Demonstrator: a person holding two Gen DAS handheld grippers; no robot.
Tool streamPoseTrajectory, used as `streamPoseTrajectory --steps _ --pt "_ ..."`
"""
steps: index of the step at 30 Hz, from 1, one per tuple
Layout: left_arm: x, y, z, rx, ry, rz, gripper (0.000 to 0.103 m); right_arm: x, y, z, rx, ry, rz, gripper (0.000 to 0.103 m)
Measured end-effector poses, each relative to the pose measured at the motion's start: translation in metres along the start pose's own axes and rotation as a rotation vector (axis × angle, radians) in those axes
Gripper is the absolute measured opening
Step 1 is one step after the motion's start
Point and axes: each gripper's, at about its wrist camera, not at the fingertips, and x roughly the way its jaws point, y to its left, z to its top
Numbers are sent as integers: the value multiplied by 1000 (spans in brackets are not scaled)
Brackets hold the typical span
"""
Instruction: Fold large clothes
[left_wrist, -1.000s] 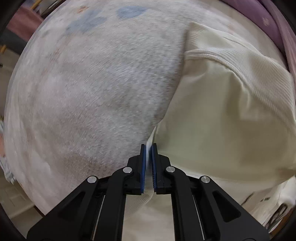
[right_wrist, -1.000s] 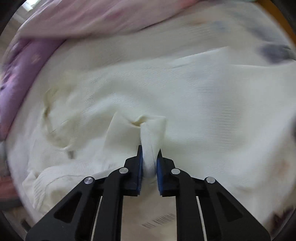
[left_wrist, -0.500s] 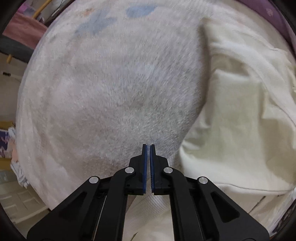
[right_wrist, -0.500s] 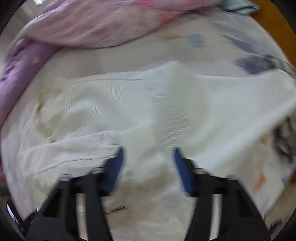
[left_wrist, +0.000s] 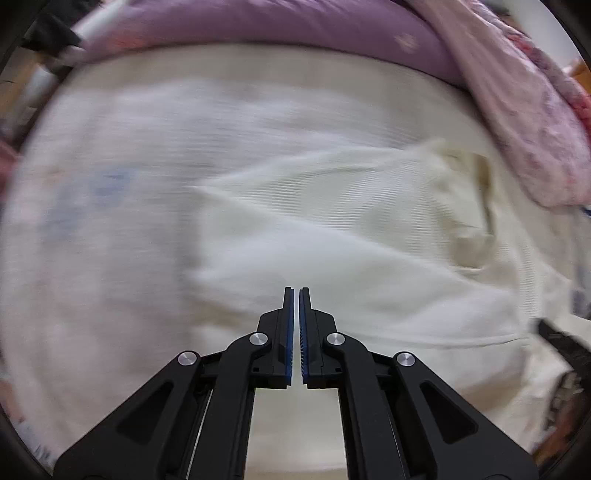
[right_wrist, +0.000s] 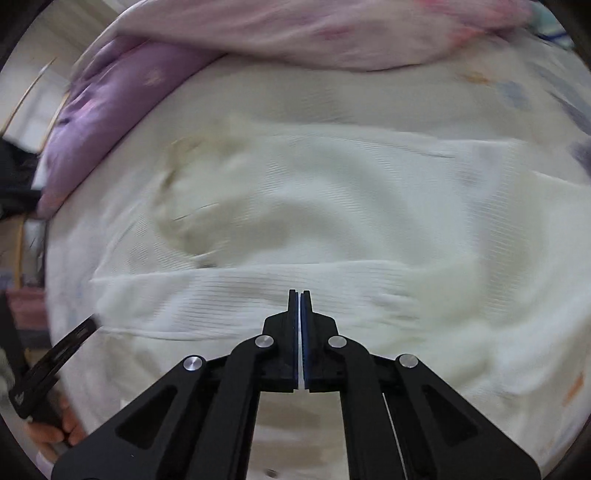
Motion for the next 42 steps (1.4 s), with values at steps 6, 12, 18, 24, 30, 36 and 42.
streamPoseTrajectory --steps 6,12,18,24,30,36,42 --pt "59 -11 -10 85 -8 95 2 71 42 -25 -194 123 -53 0" --pt "37 20 -57 233 46 363 2 14 -40 -42 -183 66 -318 0" --pt "22 19 -73 203 72 346 3 6 -67 -35 13 79 -229 2" --pt "-1 -9 -90 128 56 136 3 3 13 -51 -109 69 -29 2" --pt "14 25 -150 -16 111 143 2 22 -10 -111 -88 120 -112 0" --pt "14 20 -157 13 111 154 2 27 -27 -118 24 142 -68 0" --pt "-39 -6 -149 29 81 143 22 -25 -20 -100 18 104 -86 11"
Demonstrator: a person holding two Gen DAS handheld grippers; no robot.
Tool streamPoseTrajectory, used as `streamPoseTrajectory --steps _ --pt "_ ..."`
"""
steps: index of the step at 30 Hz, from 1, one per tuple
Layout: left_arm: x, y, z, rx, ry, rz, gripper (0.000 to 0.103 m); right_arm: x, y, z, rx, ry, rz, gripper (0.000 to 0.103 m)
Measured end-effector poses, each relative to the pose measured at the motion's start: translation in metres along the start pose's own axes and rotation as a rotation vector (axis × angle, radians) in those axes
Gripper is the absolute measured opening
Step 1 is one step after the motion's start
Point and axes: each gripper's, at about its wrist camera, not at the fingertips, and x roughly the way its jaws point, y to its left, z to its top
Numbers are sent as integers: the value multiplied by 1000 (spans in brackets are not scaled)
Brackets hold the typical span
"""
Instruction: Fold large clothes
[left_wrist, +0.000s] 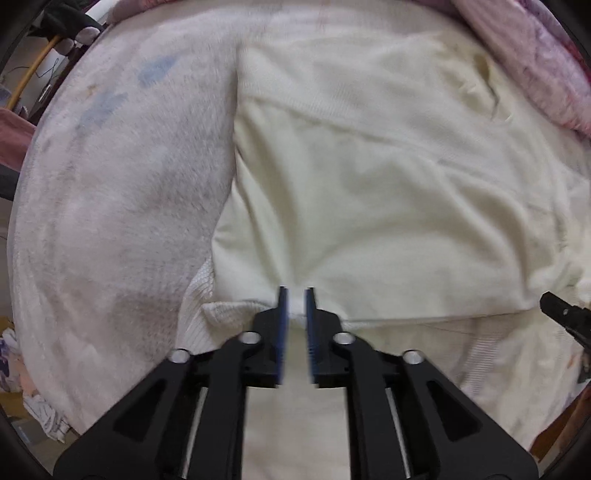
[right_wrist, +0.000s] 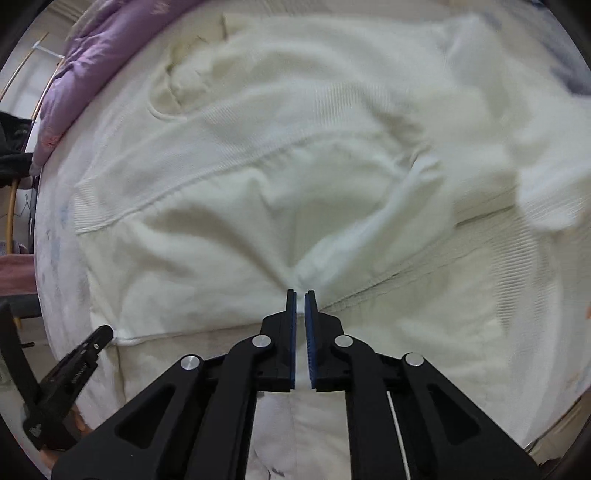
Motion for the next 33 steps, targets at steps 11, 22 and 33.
streamPoseTrajectory --steps 11,22,33 --pt "-128 -22 -11 49 -161 40 73 -153 29 -49 -201 -272 4 70" --pt "-258 -49 -75 -20 -260 -28 82 -262 -1 -106 -259 -357 -14 78" --pt "-310 -81 -107 95 -330 -171 82 -309 -43 -166 -81 -429 -86 79"
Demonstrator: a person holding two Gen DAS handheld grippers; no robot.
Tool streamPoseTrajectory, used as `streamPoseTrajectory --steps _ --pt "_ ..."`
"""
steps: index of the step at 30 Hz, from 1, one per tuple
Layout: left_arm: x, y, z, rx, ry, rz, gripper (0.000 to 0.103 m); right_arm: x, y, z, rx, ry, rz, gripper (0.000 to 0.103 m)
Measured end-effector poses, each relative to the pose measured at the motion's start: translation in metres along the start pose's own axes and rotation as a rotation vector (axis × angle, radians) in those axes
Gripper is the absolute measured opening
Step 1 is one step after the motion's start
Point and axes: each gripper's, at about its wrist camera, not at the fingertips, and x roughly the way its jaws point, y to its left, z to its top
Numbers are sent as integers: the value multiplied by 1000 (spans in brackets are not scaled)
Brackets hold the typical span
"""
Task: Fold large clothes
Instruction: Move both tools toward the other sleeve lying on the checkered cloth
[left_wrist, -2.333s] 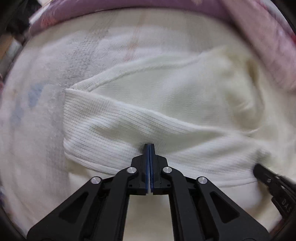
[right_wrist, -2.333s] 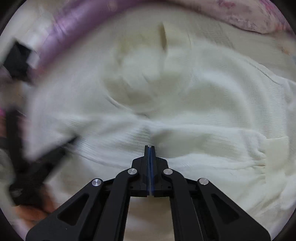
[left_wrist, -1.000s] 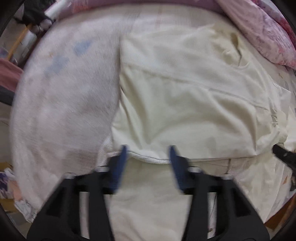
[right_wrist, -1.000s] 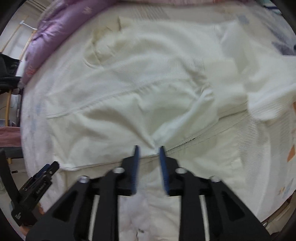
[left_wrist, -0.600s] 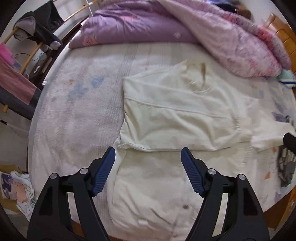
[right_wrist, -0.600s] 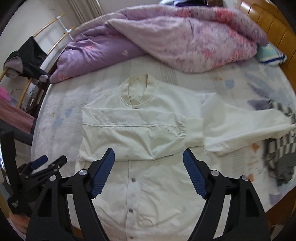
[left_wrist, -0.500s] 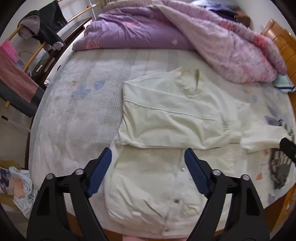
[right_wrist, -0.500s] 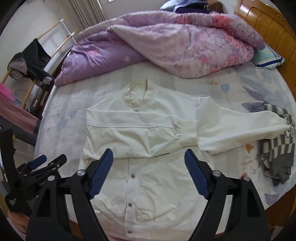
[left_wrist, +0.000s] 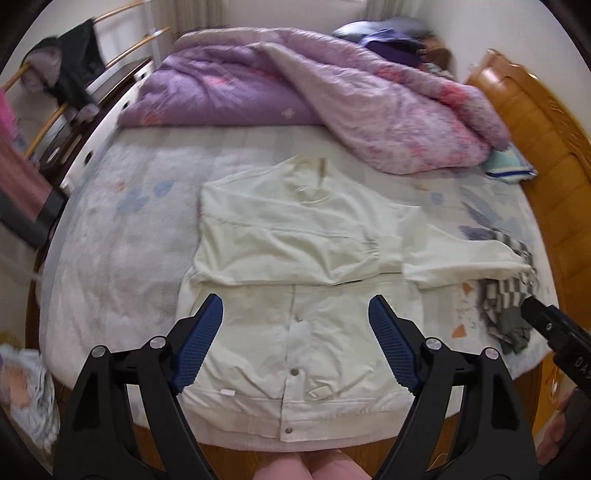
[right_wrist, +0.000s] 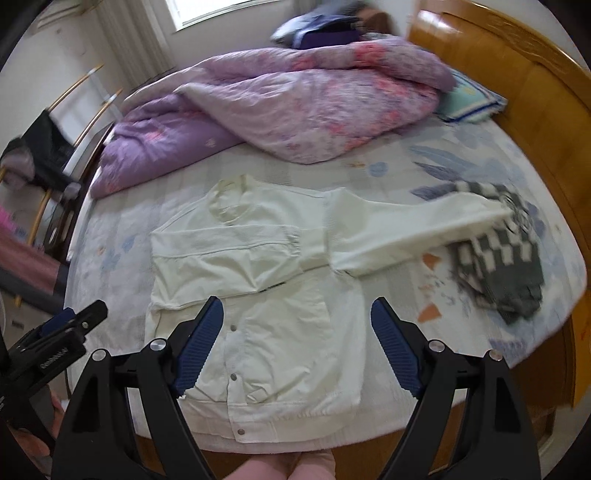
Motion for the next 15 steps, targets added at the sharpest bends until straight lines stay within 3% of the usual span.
streamPoseTrajectory --steps 7,15 --pt "-18 -39 -1 154 -10 -71 82 -45 -30 -25 167 -36 -68 81" --pt "-18 -89 -10 250 2 -131 82 -67 -79 -40 322 -58 -94 82"
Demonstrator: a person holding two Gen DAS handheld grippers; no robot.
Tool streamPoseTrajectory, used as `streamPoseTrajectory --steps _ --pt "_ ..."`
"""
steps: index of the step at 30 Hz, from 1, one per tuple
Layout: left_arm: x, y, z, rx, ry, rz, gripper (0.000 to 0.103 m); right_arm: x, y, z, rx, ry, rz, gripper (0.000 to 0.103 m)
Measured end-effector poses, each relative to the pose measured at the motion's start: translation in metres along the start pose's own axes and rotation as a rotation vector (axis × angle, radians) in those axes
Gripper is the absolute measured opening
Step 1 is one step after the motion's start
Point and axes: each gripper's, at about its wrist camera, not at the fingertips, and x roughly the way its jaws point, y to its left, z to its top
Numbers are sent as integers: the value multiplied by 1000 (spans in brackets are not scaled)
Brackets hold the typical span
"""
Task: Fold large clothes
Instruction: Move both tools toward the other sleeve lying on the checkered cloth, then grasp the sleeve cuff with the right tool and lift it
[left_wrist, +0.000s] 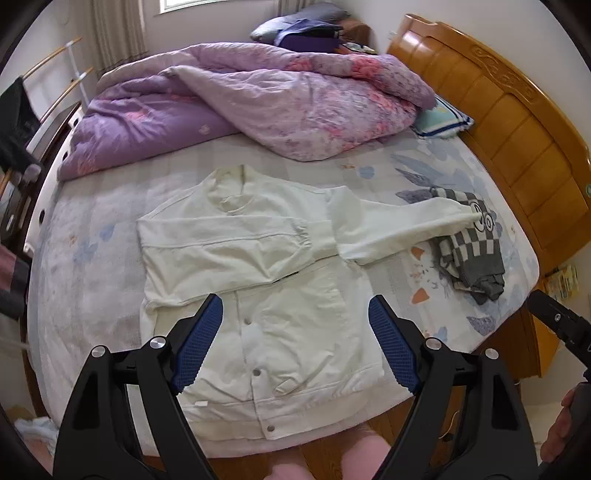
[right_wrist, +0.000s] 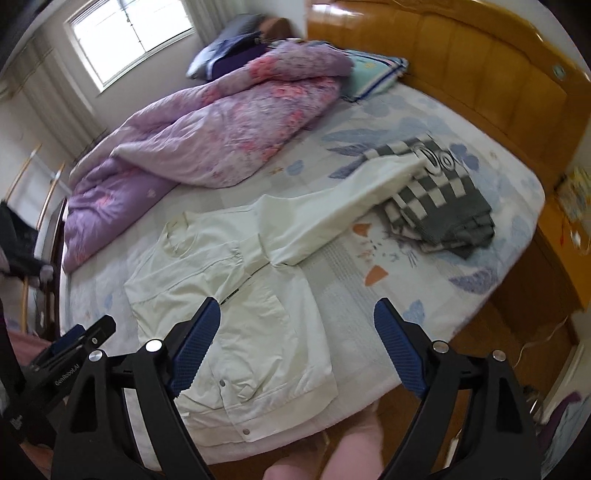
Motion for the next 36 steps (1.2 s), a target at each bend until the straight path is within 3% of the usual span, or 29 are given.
streamPoseTrajectory --steps 3,10,18,21,25,28,30,34,36 --pt "8 -24 7 51 2 20 82 1 -24 7 46 -2 -6 82" --pt "37 -71 27 61 26 52 82 30 -91 46 134 24 12 82" --pt "92 -130 66 -19 97 98 82 84 -165 115 185 83 64 83" --pt "113 -143 80 -77 121 88 82 108 -180 139 155 113 92 91" --pt "138 -152 92 -137 108 102 88 138 -195 159 131 167 115 93" --pt "159 -152 97 -190 128 43 88 152 -205 169 142 115 71 94" --pt "175 -149 100 -235 136 42 88 162 -210 177 113 70 54 94" --pt "203 -143 104 -258 139 54 88 193 -223 191 58 77 10 94" --pt "219 -140 105 -245 163 36 88 212 -238 199 104 76 10 94"
